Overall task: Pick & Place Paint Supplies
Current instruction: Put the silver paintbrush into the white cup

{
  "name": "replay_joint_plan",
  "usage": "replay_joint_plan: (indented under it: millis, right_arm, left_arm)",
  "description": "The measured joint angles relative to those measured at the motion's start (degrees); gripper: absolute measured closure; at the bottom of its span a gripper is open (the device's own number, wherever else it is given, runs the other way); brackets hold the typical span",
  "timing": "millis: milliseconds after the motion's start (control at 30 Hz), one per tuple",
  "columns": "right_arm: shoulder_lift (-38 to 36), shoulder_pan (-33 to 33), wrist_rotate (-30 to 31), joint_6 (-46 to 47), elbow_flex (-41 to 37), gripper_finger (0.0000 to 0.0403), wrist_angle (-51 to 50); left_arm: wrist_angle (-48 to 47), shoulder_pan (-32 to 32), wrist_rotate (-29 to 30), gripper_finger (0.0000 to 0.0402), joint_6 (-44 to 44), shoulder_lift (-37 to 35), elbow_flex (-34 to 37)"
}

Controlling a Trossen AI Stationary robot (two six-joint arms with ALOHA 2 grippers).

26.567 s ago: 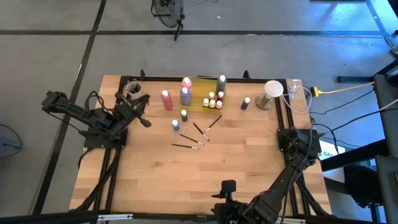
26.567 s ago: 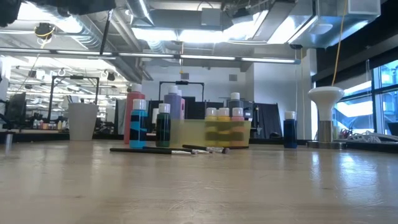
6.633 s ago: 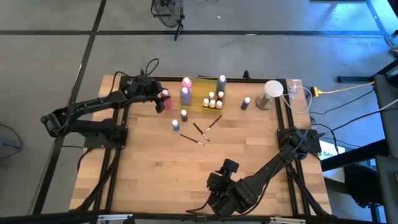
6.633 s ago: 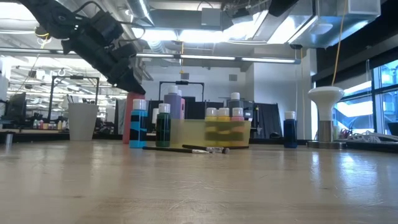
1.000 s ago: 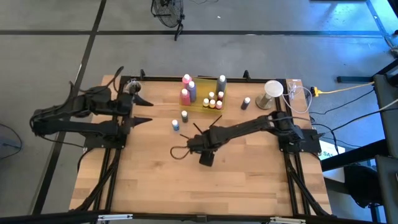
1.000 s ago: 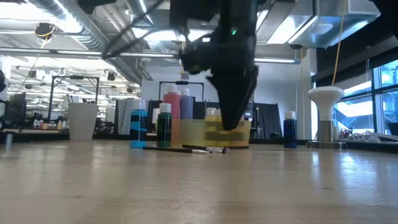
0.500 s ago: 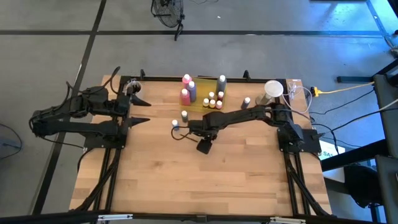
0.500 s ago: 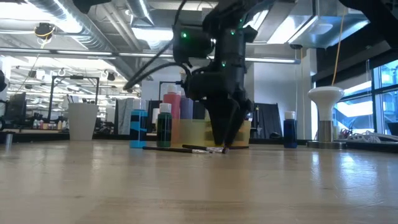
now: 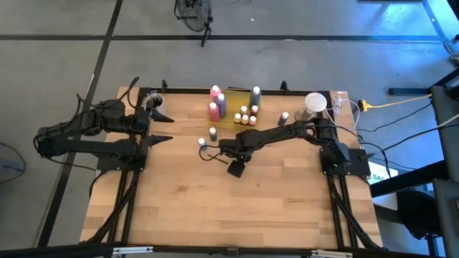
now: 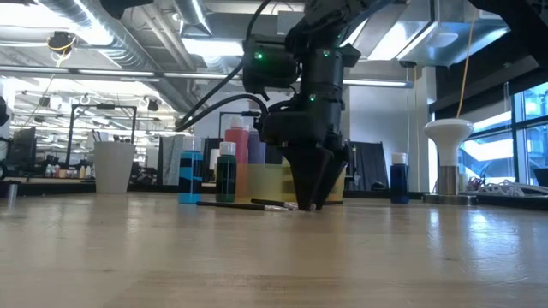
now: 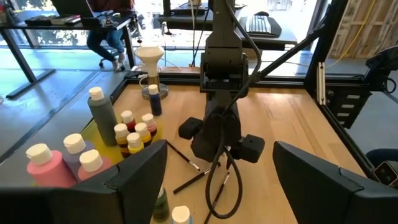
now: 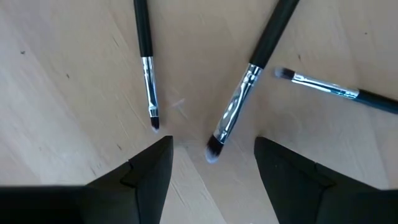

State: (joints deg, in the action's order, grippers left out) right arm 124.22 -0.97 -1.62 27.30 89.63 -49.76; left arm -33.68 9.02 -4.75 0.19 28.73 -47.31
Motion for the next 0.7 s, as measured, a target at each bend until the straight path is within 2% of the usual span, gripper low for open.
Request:
replay_joint_plan:
  millis: [200, 700]
  right_arm:
    - [-0.02, 0.11, 1.51, 0.77, -0.27, 0.0179, 0.50]
    - [0.16, 0.13, 4.44, 0.16, -0.33, 0.0288, 0.55]
  left_arm:
    - [-0.02, 0.00, 0.02, 0.0112, 0.01, 0.00, 0.00]
    - [-1.75, 0.00, 0.15, 0.0112, 0.00, 0.02, 0.02]
